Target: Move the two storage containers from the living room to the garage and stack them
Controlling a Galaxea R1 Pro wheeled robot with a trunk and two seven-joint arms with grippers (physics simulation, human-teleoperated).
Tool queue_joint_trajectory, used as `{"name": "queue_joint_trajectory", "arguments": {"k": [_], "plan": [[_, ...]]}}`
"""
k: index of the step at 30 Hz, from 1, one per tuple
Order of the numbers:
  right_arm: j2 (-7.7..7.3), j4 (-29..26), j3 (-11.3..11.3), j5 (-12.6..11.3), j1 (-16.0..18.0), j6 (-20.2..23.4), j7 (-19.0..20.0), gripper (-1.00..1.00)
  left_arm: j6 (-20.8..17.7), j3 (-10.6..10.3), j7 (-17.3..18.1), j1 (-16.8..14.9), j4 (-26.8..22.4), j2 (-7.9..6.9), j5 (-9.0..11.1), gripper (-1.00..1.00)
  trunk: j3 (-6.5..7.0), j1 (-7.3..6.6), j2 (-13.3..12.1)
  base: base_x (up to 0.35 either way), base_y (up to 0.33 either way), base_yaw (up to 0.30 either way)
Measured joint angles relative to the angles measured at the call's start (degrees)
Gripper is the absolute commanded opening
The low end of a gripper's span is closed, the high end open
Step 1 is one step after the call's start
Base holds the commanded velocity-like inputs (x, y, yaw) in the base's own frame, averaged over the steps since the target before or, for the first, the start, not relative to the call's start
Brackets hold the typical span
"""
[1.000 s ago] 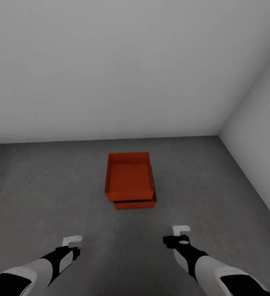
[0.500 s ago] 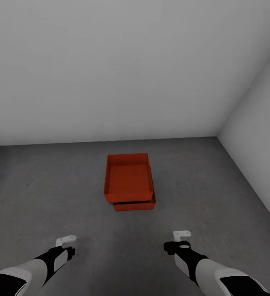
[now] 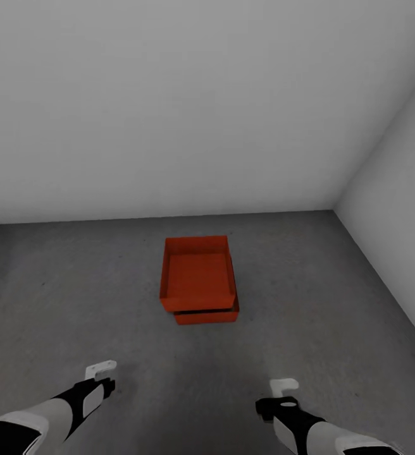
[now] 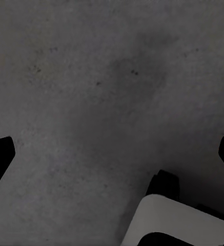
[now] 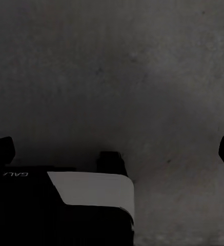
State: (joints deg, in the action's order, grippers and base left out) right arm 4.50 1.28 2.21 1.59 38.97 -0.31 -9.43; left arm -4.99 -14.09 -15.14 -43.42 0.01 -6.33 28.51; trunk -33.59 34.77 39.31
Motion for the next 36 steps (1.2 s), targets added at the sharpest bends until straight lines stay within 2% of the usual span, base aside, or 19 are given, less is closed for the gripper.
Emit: {"name": "queue_joint_trajectory", "arguments": {"k": [7,10,12,16,17,21,24,26,33,36], "plan": [[-1.64,0.3,0.1,0.0,-4.8,-0.1,-0.6,1.00,0.1,0.0,0.0,1.7,0.0,-0.07,0.0,1.00,0.00,0.00,0.0,0.000,0.000,0.000],[-2.45,0.3,0.0,-0.1,-9.6,-1.7,-0.7,1.00,0.1,0.1,0.0,3.8,0.0,-0.15,0.0,1.00,-0.01,0.00,0.0,0.000,0.000,0.000],[-2.64,0.3,0.1,-0.1,-11.5,-3.3,-0.8,1.00,0.2,0.0,0.0,5.3,0.0,-0.17,0.0,1.00,0.00,0.00,0.0,0.000,0.000,-0.003],[-2.97,0.3,0.1,-0.2,-13.0,-4.9,-0.8,1.00,0.2,0.1,0.1,8.3,0.0,-0.11,0.0,1.00,0.13,0.00,0.0,0.000,0.000,-0.063],[-3.25,0.4,0.1,-0.2,-13.5,-5.2,-0.8,1.00,0.2,0.1,0.1,10.0,0.0,-0.11,0.0,1.00,0.19,0.00,0.0,0.000,0.000,-0.097],[-4.44,0.4,0.1,-0.4,-13.9,-5.4,-0.5,1.00,1.1,0.0,0.0,13.3,0.0,-0.09,0.0,1.00,0.48,0.00,0.0,0.000,0.000,-0.124],[-4.86,0.4,0.1,-0.5,-14.5,-5.4,-0.3,1.00,2.9,0.0,0.0,15.3,0.0,-0.07,0.0,1.00,0.71,0.00,0.0,0.000,0.000,-0.143],[-5.17,0.4,0.0,-0.6,-17.1,-5.4,0.0,1.00,5.4,0.0,0.0,17.6,0.0,0.17,-0.1,1.00,0.86,0.00,0.0,0.000,0.000,-0.149],[-5.57,0.4,0.1,-0.2,-22.4,-5.8,0.2,1.00,6.4,-0.1,0.0,18.8,-0.2,0.50,-0.6,1.00,1.42,0.00,0.0,0.000,0.000,-0.139],[-5.50,0.4,0.1,-0.1,-23.0,-6.0,0.9,1.00,6.7,-0.1,0.0,18.9,-0.3,1.25,-0.6,1.00,1.69,0.00,0.0,0.000,0.000,-0.076]]}}
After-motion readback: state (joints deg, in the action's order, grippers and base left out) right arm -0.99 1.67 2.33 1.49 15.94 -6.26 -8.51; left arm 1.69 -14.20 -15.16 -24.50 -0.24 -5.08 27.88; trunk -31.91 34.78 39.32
